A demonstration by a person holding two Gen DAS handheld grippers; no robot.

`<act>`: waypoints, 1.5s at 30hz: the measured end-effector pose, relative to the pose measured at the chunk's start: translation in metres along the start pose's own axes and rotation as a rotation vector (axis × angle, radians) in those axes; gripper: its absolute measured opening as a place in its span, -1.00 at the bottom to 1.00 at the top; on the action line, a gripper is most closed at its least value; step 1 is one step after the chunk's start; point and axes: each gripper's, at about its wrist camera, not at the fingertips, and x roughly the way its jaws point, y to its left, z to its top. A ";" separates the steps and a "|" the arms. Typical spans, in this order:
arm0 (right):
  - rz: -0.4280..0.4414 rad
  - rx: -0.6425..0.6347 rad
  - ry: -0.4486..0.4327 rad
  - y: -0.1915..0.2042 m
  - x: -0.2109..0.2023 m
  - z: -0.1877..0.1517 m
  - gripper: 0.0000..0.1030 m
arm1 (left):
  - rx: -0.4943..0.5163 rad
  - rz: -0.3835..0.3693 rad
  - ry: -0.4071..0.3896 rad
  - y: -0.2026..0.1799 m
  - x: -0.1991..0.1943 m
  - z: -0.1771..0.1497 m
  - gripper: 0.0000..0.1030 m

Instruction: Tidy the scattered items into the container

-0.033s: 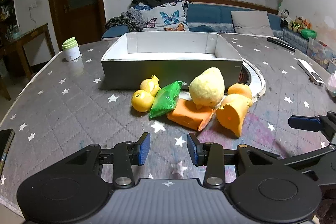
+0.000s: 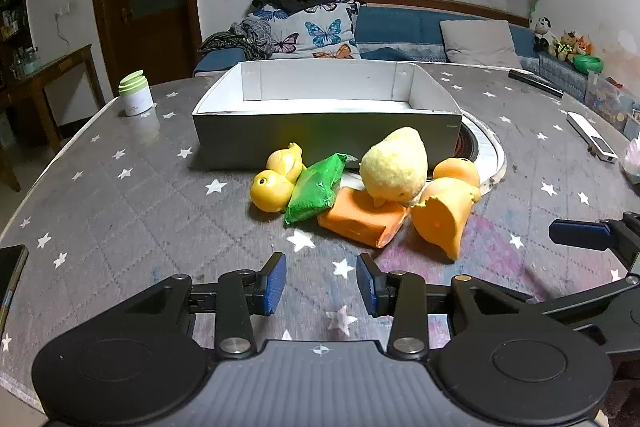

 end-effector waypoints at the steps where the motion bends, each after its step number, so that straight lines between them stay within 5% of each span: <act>1: 0.000 -0.002 0.002 0.001 0.000 0.000 1.00 | -0.002 0.000 -0.001 0.000 0.000 0.000 -0.20; 45: -0.008 -0.045 0.069 0.011 0.012 -0.008 1.00 | -0.013 0.018 0.107 -0.003 0.014 -0.008 -0.20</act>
